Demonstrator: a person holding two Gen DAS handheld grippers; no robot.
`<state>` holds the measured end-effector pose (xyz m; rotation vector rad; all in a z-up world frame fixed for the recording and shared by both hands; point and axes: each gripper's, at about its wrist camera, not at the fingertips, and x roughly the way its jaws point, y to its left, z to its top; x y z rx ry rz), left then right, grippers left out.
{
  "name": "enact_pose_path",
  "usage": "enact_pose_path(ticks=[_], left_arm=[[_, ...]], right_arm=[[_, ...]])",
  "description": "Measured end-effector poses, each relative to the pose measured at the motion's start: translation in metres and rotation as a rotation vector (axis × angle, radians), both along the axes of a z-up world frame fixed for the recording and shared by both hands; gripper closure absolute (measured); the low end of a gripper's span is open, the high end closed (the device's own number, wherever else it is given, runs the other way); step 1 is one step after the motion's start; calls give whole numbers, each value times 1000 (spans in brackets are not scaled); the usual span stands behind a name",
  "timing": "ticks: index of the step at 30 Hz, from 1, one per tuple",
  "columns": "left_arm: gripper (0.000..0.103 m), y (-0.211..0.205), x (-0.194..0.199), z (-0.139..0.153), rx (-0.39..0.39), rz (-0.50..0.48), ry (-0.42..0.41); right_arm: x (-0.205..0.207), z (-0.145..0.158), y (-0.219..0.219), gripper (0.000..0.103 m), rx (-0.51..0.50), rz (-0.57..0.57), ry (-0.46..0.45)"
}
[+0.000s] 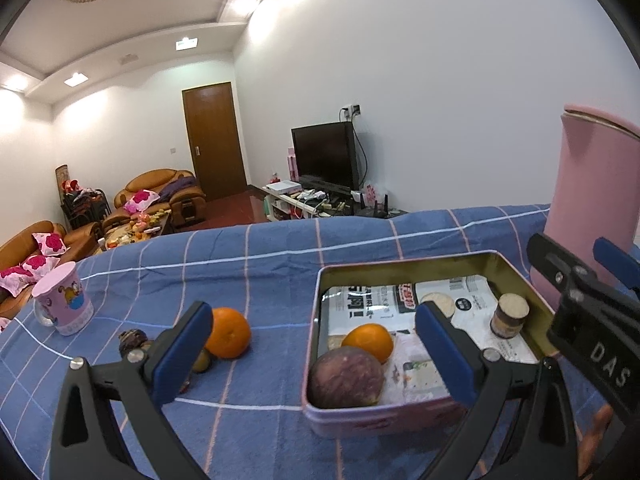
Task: Organize fruits
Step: 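Withdraw both open tools from the box, then grasp a dark brown round fruit with the left tool while the right tool grasps an orange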
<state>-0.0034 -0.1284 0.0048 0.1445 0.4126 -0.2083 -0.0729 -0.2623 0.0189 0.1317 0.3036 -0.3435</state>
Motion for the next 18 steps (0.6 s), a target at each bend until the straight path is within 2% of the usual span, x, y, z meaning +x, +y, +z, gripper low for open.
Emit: enact_pose_path(ticks=[18], left_arm=[[0,61,6,-2,-5,49,41]], right_arm=[[2,-4,46,18,15,57,29]])
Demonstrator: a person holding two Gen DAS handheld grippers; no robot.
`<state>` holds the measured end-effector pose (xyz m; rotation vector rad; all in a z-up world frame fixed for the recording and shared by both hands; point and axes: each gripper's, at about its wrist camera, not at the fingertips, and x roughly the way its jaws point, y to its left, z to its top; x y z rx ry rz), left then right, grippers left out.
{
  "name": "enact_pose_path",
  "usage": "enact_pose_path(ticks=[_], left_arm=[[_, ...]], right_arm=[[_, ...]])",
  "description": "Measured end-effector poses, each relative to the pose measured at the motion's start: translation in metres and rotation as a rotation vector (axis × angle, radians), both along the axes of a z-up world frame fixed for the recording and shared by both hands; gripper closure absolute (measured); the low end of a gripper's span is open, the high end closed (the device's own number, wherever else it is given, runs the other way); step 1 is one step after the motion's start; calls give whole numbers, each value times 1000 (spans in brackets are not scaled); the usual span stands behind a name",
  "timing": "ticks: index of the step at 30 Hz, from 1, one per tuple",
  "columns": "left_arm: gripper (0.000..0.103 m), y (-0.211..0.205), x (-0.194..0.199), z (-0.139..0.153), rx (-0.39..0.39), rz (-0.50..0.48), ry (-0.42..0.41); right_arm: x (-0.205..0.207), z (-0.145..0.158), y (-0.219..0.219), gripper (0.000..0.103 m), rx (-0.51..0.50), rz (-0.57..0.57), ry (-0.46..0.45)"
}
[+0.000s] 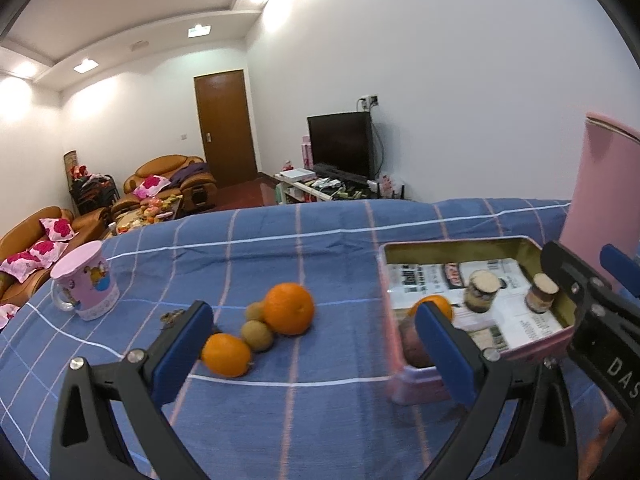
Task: Organize fruits
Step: 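Grasp a dark brown round fruit with the left tool while the right tool grasps an orange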
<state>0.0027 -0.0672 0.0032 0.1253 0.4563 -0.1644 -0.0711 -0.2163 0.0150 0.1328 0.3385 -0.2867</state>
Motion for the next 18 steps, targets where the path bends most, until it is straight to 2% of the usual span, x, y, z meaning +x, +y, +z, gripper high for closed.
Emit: enact_pose_path(ticks=[18], left_arm=[[0,79,29,-7,-13,91,41]], right_arm=[[34,-5,73,18,35,124,45]])
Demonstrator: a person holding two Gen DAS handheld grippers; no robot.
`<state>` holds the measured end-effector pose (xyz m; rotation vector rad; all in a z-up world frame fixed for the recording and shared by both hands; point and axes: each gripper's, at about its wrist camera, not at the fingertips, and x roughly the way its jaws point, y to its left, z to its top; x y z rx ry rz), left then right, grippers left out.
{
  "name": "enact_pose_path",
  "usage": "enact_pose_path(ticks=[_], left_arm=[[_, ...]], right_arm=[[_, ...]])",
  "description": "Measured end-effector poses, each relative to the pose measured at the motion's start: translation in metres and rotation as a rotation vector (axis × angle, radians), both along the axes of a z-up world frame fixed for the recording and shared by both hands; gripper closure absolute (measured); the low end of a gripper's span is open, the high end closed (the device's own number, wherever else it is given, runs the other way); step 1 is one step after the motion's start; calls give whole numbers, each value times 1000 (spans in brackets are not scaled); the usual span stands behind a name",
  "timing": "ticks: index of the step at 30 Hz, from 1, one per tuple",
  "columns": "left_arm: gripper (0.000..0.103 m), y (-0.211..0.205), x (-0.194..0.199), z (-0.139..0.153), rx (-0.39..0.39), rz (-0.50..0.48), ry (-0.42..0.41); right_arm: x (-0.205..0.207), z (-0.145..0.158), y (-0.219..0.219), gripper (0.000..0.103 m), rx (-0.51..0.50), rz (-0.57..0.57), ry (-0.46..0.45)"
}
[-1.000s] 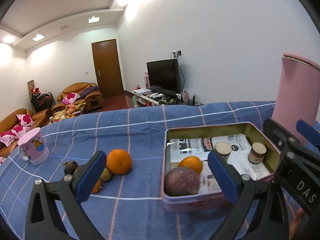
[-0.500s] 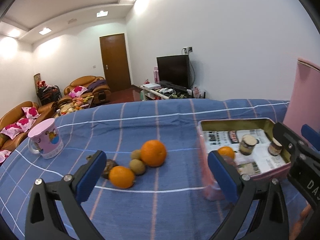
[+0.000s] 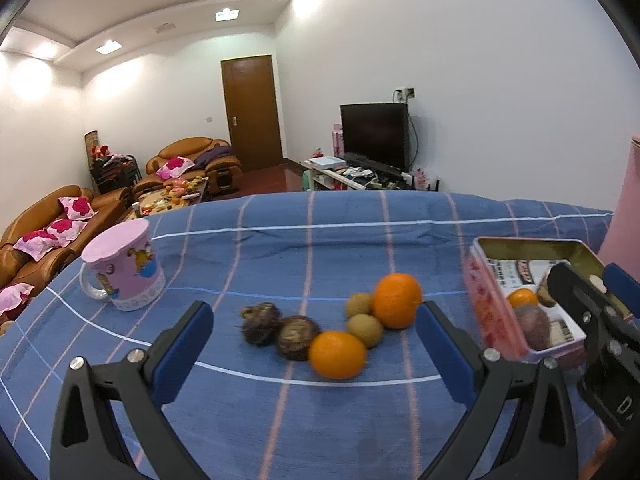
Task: Organize fruits
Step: 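Grasp a dark brown round fruit with the left tool while the right tool grasps an orange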
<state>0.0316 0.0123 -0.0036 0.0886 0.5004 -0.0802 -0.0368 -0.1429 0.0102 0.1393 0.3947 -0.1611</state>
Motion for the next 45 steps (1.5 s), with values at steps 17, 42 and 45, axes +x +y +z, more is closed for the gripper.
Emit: enact_pose_path(ticks=[17,42,45], left_arm=[[0,113,51,-9,-39,295,94],[0,136,64,-16,-148,275,187],[0,139,64,-16,-181,263,193]], right_arm=[[43,-19,70,18,36,210,171],[98,-58,106,60,208,353,436],[87,-55,103,60,203,366,413]])
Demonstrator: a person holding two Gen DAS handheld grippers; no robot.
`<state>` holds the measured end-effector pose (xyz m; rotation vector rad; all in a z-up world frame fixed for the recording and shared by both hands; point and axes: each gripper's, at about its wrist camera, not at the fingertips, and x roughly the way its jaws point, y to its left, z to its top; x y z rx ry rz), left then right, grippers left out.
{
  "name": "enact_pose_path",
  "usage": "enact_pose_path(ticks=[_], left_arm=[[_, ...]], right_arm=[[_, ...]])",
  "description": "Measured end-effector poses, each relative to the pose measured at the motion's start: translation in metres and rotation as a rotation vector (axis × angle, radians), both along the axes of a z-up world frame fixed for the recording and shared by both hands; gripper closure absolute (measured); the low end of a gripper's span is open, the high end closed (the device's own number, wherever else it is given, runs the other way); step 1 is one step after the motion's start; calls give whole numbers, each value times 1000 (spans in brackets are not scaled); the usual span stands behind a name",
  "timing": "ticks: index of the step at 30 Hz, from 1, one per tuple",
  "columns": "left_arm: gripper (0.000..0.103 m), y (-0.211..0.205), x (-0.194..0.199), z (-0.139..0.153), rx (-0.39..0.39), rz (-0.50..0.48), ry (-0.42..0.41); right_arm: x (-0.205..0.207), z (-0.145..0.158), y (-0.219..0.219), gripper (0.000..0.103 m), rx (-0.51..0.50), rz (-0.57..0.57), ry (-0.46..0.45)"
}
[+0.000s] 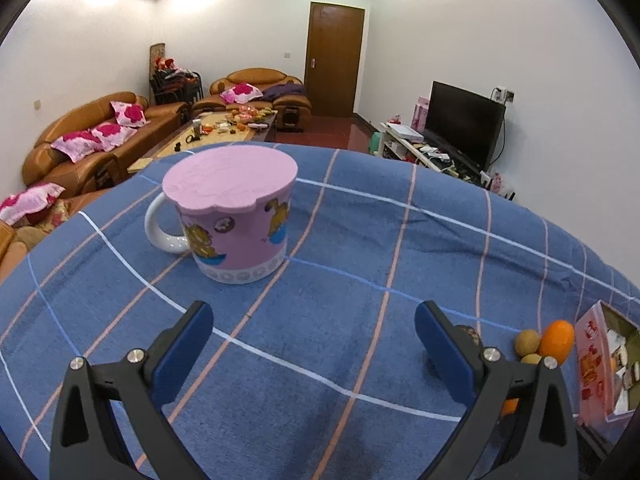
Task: Organize fruits
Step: 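Grasp a dark brown round fruit with the left tool while the right tool grasps an orange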
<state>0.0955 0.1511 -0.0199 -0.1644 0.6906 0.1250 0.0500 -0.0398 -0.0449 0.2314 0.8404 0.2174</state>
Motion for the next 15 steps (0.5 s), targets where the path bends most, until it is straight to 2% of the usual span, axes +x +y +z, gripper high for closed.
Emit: enact_pose_path(ticks=[7,9,11,13,15], left_arm=[[2,-8,1,-4,-78,-79,14],[8,-15,5,-7,-114,-119,34],[19,-25,12,-10,-140,-152,68],[21,-35,16,-12,-139,-171,87],[22,-51,22,-13,-103,-186,103]], right_arm=[[-45,17,-26,60,-49,-18,-120],[-47,20,-33,60,-48,-35,-140],[-51,23,-40,60,-56,-61,-164],[-52,27,-42,60,-70,-70,-184],[-55,26,-42,60,-77,-65,-192]])
